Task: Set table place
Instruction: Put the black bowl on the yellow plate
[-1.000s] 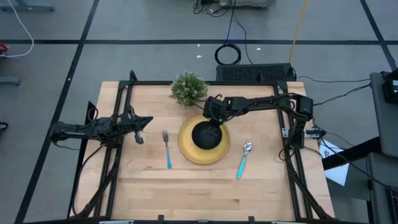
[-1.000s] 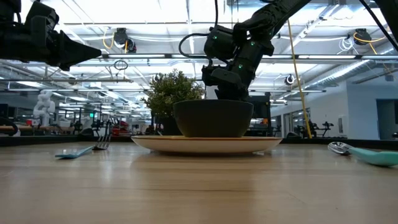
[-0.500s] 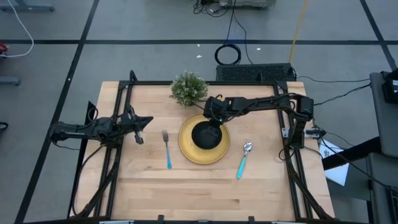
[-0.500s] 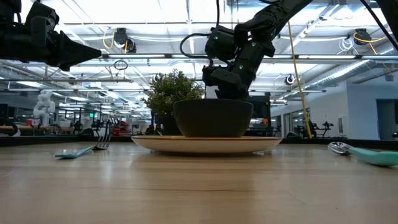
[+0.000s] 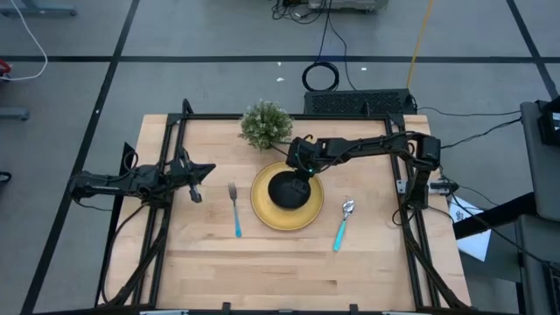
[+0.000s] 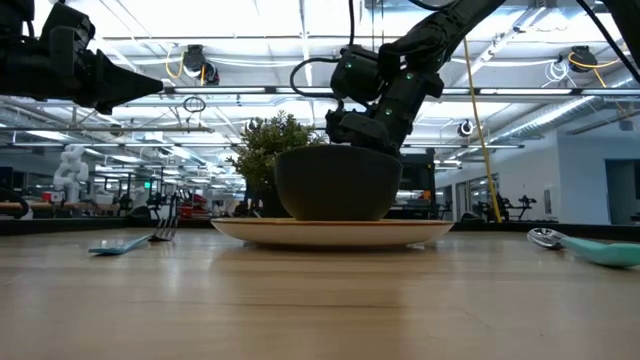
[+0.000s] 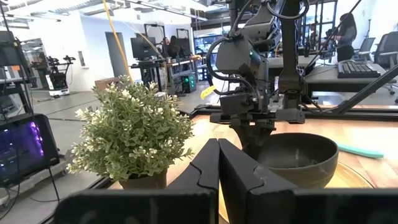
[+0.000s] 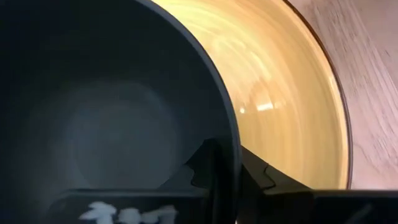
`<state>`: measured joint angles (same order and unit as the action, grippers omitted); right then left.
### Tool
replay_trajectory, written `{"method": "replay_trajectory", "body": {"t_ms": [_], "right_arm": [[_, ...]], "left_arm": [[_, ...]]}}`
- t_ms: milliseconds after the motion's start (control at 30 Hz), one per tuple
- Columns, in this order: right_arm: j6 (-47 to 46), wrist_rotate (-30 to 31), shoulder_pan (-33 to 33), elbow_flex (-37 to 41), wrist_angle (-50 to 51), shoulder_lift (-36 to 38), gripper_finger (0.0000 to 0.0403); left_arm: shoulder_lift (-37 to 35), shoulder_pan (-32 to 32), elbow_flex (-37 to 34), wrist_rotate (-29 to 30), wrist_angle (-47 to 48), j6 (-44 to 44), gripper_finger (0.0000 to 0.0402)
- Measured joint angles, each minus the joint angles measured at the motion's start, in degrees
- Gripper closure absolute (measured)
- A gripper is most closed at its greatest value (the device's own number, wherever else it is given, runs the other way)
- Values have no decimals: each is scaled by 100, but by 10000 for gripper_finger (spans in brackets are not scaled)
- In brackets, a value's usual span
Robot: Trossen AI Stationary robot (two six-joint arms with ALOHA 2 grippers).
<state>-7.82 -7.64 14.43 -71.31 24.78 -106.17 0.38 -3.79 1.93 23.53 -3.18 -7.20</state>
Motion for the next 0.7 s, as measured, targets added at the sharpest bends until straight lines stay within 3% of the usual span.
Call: {"method": "replay_trajectory", "body": {"t_ms": [700], "right_arm": [[62, 35, -103, 2, 47, 181, 378]], "left_arm": [[-2, 1, 2, 0, 2, -2, 394]]}}
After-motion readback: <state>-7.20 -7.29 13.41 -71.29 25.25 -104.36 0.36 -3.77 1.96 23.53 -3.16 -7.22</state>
